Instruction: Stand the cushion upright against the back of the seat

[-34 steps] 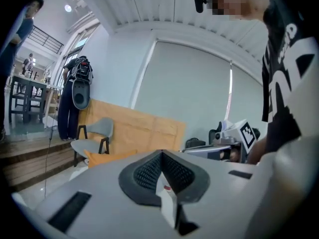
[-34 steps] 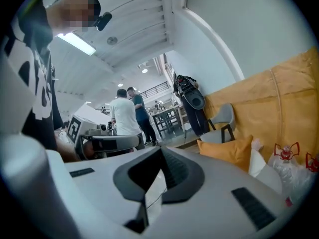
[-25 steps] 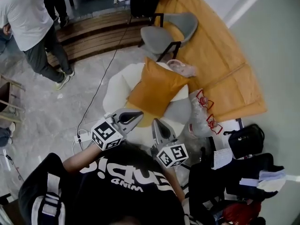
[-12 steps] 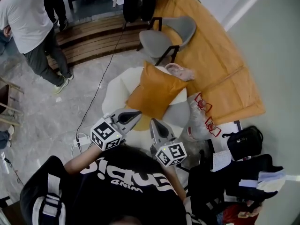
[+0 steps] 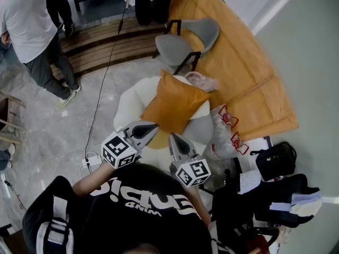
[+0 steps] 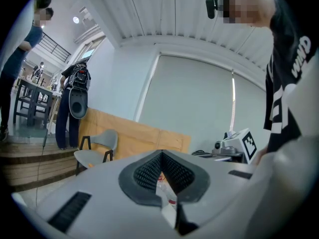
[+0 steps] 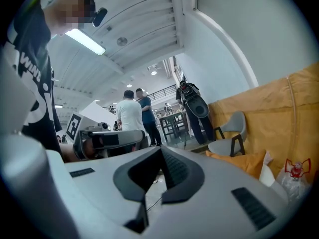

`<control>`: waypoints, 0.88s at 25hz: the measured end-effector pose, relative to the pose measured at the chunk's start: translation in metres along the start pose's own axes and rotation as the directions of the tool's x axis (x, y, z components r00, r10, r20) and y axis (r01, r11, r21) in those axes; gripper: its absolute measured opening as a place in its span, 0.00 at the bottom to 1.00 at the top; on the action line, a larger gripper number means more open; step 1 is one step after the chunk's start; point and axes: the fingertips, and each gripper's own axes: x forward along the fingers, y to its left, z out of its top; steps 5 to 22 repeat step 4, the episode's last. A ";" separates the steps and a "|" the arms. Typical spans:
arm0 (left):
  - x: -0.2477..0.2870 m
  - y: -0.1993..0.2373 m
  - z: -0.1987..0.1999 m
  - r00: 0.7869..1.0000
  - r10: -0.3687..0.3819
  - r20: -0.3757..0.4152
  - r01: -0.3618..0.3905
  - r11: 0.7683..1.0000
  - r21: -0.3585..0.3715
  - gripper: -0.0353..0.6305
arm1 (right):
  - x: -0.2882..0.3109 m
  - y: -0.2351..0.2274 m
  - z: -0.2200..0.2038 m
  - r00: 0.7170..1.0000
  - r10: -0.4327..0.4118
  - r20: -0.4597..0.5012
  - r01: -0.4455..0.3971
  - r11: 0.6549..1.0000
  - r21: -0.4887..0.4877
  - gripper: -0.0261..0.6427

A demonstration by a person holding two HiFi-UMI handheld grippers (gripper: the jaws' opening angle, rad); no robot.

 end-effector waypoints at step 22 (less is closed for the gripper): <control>-0.001 0.004 -0.001 1.000 0.012 -0.001 -0.012 1.000 -0.004 0.06 | 0.001 -0.004 0.001 1.000 0.001 -0.001 -0.001 1.000 0.000 0.07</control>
